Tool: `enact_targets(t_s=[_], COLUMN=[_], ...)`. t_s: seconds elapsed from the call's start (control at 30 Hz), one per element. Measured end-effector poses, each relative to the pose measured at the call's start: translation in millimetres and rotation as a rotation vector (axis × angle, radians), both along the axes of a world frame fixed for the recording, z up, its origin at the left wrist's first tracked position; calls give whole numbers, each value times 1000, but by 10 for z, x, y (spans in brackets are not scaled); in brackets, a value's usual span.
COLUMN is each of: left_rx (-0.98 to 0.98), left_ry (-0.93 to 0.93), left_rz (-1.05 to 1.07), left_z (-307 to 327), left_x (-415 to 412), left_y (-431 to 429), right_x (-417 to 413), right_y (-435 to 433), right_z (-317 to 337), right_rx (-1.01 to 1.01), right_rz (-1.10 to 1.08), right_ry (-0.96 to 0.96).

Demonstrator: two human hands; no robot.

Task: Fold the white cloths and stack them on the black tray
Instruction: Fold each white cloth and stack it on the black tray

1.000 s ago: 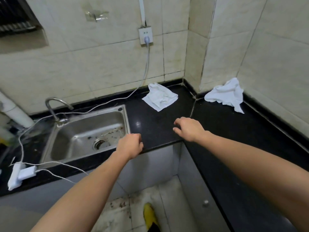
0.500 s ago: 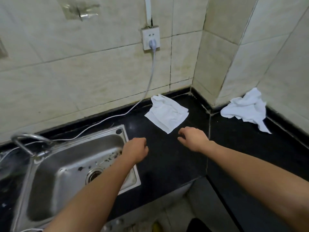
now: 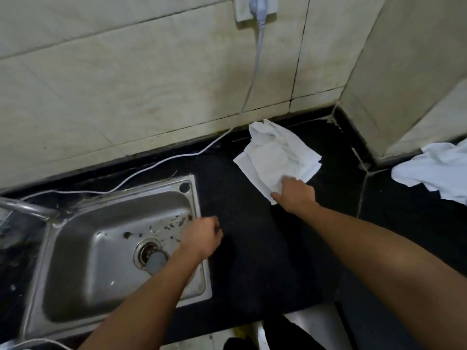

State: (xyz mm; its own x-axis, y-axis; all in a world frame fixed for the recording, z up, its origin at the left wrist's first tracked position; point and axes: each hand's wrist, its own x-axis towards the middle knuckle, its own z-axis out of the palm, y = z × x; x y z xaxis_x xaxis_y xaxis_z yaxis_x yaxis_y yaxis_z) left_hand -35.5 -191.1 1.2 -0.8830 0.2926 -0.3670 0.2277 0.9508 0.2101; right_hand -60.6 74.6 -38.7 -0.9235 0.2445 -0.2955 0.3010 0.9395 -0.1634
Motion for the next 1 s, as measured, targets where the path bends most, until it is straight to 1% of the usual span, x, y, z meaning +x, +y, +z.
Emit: enact_targets(t_s=[0.07,0.17,0.23,0.3,0.37,0.43,0.47,0.5,0.6,0.73,0.8,0.9,1.0], left_rx=[-23,-45,-20,67,241,422,462,476,437,382,343,257,209], left_ry=[-14,-49,-84,-135,-232,-349,-377,-385,-343,-257,-276,-330,-376], left_rz=[21,35,76,157,321,508,563,576,508,346,302,240,174], left_z=[-87,-162,-194,-262,-332,-399,-448,-510,-667,-756,-822,-917,-937], left_x=[-50,-114,-209,-336,-451,-551,-589,-625,-674,-555,-455,-326,-253], left_y=[-12,33,101,194,312,444,480,517,620,803,889,971,1023], right_x=[-156,-311,-361,-334,-196,40,172,306,713,1302,1580,1797,1823], right_y=[-14,5,39,49,44,51,59,84,159,204,199,170,160], right_z=[-161,-336,-370,-307,-203,-127,-110,-106,-149,-409,-572,-665,-621], right_rx=[4,-12,-83,-179,-271,-353,-384,-394,-335,-240,-222,-215,-257], right_rz=[-29,-1,32,83,142,161,175,204,322,428,459,418,273], right_ry=[-5,1,77,190,290,344,360,377,402,307,265,177,158])
